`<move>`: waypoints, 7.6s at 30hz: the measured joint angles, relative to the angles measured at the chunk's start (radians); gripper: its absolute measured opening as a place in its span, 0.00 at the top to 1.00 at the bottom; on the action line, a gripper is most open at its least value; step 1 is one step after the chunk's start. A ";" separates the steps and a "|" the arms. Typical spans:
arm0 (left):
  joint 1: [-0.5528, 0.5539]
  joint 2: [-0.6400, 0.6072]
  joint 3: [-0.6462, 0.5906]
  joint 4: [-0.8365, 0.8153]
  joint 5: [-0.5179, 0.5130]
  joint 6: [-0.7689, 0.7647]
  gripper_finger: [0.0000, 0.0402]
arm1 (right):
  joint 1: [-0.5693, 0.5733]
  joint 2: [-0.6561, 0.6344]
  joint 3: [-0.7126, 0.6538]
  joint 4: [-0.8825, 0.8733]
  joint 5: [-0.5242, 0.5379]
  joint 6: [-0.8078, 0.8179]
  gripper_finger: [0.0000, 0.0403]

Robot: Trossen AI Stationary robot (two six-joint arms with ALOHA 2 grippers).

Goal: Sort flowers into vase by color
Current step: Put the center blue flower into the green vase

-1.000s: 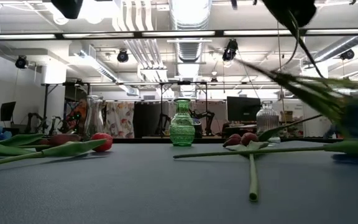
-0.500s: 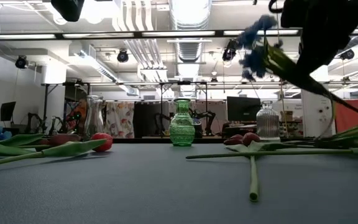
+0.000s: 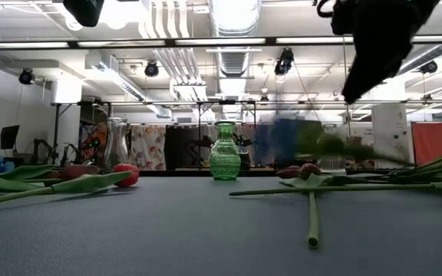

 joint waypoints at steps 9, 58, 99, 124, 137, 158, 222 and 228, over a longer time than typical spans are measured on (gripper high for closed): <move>0.000 0.000 0.000 0.000 0.000 0.000 1.00 | -0.013 -0.005 0.059 -0.239 -0.150 -0.041 0.44; 0.000 -0.001 0.000 -0.001 0.001 0.001 1.00 | 0.026 0.065 -0.044 -0.350 -0.108 -0.111 0.97; 0.000 0.001 0.000 0.091 0.013 0.043 1.00 | 0.130 -0.019 0.104 0.715 0.233 -0.727 0.97; 0.084 0.294 0.042 0.596 0.032 0.291 0.76 | 0.070 0.397 -0.297 2.256 -0.003 -0.927 0.97; -0.002 0.225 0.049 0.318 -0.124 0.123 0.65 | 0.162 0.295 -0.304 1.770 0.394 -0.746 0.97; -0.182 0.052 0.048 -0.034 -0.312 -0.091 0.68 | 0.088 0.205 -0.204 0.706 0.088 -0.052 0.91; -0.173 -0.056 0.051 -0.013 -0.374 0.102 0.68 | -0.184 0.435 0.303 0.460 -0.280 -0.513 0.95; -0.174 -0.057 0.051 -0.029 -0.374 0.103 0.68 | -0.235 0.332 0.126 0.894 -0.269 -0.585 0.95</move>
